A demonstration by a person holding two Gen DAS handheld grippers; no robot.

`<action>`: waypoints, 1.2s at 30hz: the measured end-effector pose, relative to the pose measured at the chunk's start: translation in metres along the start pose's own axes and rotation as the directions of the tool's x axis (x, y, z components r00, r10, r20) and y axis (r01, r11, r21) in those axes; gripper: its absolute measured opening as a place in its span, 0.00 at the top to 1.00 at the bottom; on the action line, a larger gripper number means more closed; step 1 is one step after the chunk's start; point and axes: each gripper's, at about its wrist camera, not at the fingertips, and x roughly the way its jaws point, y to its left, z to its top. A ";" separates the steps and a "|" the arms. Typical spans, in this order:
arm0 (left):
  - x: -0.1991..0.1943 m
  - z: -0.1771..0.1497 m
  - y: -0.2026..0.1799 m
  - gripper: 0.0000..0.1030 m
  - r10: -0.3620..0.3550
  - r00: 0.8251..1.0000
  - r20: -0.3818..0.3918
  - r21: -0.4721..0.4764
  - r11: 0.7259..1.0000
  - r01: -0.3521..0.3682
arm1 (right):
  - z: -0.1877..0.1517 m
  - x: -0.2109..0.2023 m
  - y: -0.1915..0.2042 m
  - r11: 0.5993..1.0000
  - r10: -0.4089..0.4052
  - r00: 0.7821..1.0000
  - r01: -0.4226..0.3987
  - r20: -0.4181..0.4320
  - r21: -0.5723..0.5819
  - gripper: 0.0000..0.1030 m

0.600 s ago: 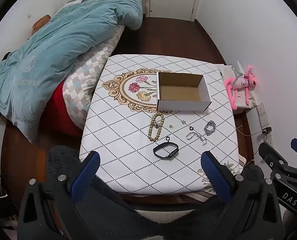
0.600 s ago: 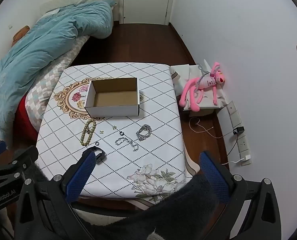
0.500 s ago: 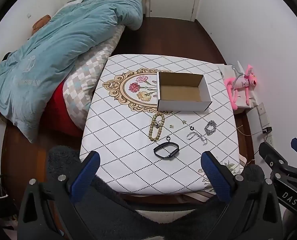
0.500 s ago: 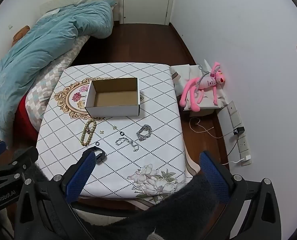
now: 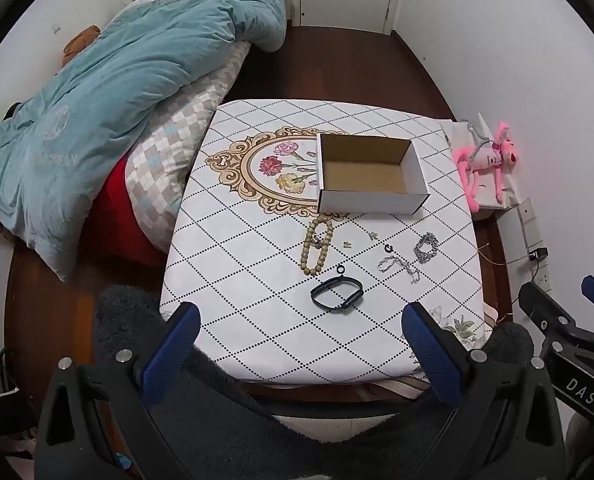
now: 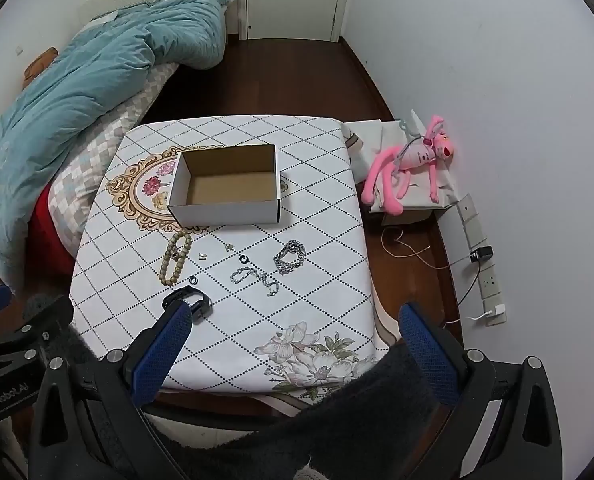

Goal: Organize jewelry

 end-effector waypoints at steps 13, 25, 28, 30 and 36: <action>0.001 0.001 0.001 0.00 -0.002 1.000 0.000 0.002 1.000 0.002 | 0.001 0.003 -0.002 1.000 0.000 1.000 0.000 -0.009 0.007 0.00; 0.000 0.003 -0.001 0.00 0.004 1.000 0.003 0.006 1.000 -0.004 | 0.002 0.003 -0.003 1.000 -0.001 1.000 0.001 -0.011 0.007 0.00; -0.001 0.004 -0.002 0.00 0.005 1.000 0.004 0.007 1.000 -0.005 | 0.001 0.002 -0.003 1.000 -0.003 1.000 0.003 -0.009 0.005 0.00; -0.003 0.004 -0.003 0.00 0.005 1.000 0.006 0.009 1.000 -0.005 | 0.001 0.003 -0.003 1.000 0.001 1.000 -0.001 -0.009 0.007 0.00; -0.004 0.005 -0.004 0.00 0.006 1.000 0.008 0.008 1.000 -0.006 | 0.002 0.001 -0.004 1.000 -0.003 1.000 0.003 -0.005 0.007 0.00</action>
